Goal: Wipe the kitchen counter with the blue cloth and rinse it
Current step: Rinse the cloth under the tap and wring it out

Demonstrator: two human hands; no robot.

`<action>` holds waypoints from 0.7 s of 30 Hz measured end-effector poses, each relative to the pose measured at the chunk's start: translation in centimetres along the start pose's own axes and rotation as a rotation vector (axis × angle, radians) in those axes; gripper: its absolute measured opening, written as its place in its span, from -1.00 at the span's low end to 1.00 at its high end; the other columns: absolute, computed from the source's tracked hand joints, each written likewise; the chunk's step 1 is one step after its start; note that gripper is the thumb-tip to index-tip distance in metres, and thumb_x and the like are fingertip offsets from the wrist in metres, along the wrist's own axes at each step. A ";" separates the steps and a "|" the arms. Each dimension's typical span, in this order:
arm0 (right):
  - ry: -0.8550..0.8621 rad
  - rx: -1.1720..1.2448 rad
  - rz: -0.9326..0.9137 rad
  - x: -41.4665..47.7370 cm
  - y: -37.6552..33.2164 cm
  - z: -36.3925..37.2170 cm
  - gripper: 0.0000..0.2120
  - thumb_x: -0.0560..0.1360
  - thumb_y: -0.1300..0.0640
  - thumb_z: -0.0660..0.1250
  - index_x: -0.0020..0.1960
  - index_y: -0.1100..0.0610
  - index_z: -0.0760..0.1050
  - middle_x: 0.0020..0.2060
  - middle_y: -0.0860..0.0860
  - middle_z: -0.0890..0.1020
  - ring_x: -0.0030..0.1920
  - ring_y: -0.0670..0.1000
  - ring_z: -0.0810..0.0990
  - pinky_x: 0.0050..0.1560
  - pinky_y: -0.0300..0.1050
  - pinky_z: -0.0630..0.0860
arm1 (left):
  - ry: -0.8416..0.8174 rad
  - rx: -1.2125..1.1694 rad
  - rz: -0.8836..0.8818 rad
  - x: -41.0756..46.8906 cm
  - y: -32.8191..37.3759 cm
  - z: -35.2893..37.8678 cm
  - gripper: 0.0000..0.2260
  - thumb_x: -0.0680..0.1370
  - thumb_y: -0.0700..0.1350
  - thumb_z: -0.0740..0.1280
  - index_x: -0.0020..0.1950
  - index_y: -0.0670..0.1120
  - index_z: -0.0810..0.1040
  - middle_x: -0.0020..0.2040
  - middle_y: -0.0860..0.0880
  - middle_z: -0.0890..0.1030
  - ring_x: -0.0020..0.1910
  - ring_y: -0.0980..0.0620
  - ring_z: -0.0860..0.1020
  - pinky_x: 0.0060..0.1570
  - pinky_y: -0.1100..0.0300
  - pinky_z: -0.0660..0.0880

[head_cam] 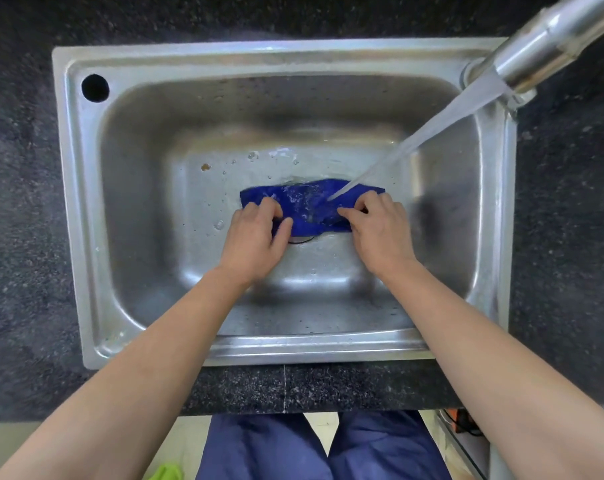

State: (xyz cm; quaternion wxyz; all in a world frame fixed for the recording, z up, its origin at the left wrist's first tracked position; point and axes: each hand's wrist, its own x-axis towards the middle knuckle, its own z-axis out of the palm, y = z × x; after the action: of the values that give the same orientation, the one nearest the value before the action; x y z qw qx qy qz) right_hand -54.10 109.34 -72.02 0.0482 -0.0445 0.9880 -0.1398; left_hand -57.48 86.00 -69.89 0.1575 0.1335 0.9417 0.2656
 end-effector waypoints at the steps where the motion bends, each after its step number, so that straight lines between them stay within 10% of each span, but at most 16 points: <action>1: -0.010 0.006 -0.045 0.0 -0.2 0.1 -0.67 0.37 0.28 0.53 0.12 0.09 0.68 -0.12 0.14 0.57 -0.17 0.20 0.54 -0.20 -0.07 0.31 | -0.054 0.028 0.025 -0.1 -0.1 0.1 -0.79 0.61 0.02 0.28 0.06 -0.12 0.48 -0.23 -0.04 0.54 -0.22 -0.10 0.46 -0.08 0.02 0.37; 7: -0.241 0.017 -0.174 -0.3 -1.0 0.8 -0.66 0.44 0.11 0.49 0.21 0.02 0.62 -0.07 0.11 0.53 -0.09 0.19 0.48 -0.16 0.05 0.49 | -0.437 0.402 0.183 -1.4 -1.7 1.3 -0.54 0.64 0.11 0.18 0.54 0.11 0.28 0.11 -0.06 0.62 0.09 -0.14 0.51 0.10 0.01 0.30; 13: -0.274 0.062 -0.045 -0.2 -1.1 0.7 -0.77 0.48 0.05 0.47 0.12 0.02 0.65 -0.07 0.07 0.56 -0.03 0.17 0.50 -0.11 0.04 0.49 | -0.592 0.586 0.188 -0.9 -0.2 1.7 -0.43 0.67 0.07 0.04 0.60 0.19 -0.20 0.22 -0.04 0.54 0.15 -0.10 0.45 0.20 -0.06 0.26; 21: -0.199 0.197 -0.022 -0.9 0.0 1.1 -0.77 0.51 0.09 0.38 0.13 -0.03 0.68 -0.12 0.01 0.52 -0.13 0.10 0.48 -0.17 -0.02 0.45 | -0.394 0.432 0.241 -2.0 -1.2 2.4 -0.62 0.59 0.16 0.06 0.17 0.07 0.60 -0.03 -0.05 0.53 -0.03 -0.10 0.45 0.02 -0.01 0.29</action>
State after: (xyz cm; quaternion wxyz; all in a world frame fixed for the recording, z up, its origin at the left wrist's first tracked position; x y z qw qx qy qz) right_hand -53.11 109.10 -72.94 0.1483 -0.0640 0.9594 -0.2313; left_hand -54.94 85.43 -72.08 0.2724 0.3232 0.9051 0.0454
